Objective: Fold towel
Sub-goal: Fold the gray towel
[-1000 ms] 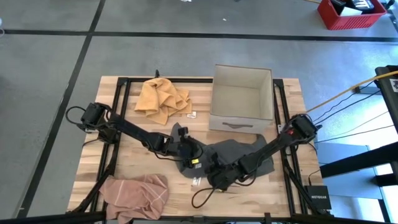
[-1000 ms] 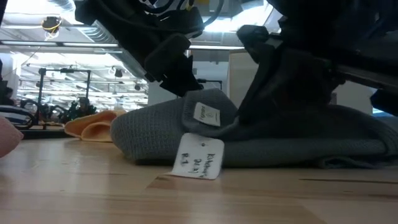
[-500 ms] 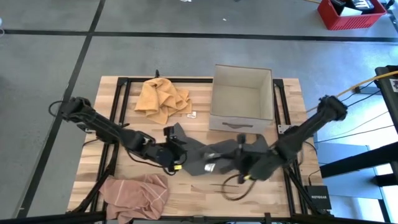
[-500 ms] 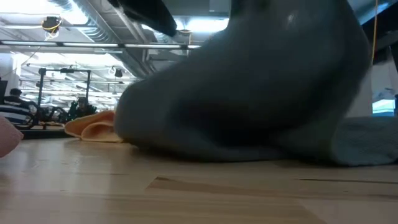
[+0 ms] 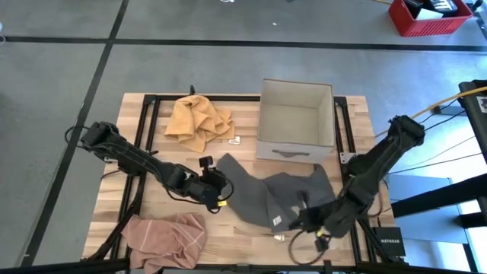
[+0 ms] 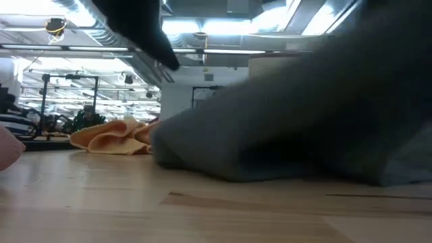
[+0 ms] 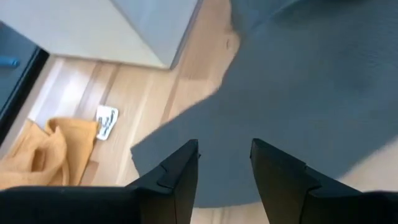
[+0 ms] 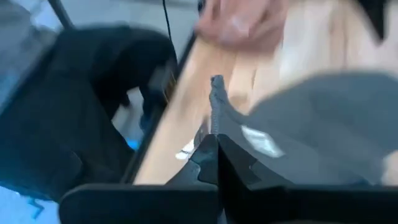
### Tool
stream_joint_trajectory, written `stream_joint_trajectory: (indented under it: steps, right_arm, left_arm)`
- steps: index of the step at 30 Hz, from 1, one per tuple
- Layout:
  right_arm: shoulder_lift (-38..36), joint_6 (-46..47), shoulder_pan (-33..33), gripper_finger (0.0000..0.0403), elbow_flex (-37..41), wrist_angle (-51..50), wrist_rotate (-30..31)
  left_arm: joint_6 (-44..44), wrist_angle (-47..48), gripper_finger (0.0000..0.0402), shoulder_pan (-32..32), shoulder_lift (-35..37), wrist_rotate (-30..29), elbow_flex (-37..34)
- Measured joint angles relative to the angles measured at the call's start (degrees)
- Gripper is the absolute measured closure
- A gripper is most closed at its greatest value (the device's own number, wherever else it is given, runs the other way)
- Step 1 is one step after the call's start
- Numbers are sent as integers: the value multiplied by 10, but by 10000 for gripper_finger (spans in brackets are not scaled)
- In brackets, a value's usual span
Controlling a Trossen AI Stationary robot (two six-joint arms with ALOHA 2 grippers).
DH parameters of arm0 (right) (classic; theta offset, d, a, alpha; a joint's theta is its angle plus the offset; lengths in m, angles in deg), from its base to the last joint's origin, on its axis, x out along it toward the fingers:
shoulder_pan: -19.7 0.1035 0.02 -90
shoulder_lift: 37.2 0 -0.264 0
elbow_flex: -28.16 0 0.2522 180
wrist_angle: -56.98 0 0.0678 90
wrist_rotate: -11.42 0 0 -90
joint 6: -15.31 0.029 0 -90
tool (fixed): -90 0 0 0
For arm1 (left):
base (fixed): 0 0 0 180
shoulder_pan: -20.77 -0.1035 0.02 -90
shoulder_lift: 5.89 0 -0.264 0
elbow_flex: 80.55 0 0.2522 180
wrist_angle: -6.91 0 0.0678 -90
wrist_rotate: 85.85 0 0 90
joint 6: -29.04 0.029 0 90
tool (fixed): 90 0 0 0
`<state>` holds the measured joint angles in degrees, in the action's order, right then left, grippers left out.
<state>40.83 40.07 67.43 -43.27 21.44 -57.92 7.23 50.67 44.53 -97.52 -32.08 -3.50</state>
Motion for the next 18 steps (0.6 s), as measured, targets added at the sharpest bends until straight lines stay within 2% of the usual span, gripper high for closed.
stream_joint_trajectory:
  steps: [5,9,12,15,18]
  right_arm:
    - [65,35,-1,401,38,54,8]
    - [95,50,-1,402,39,74,52]
    - [104,64,-1,402,39,92,58]
    - [107,81,-1,402,39,103,67]
    - [107,97,-1,402,39,102,81]
  left_arm:
    - [10,-12,263,-33,-29,12,0]
    - [89,-73,263,-74,-58,98,0]
    - [174,-104,263,-115,-78,139,0]
    - [206,-70,263,-175,-88,149,0]
    - [175,-22,263,-240,-82,200,-1]
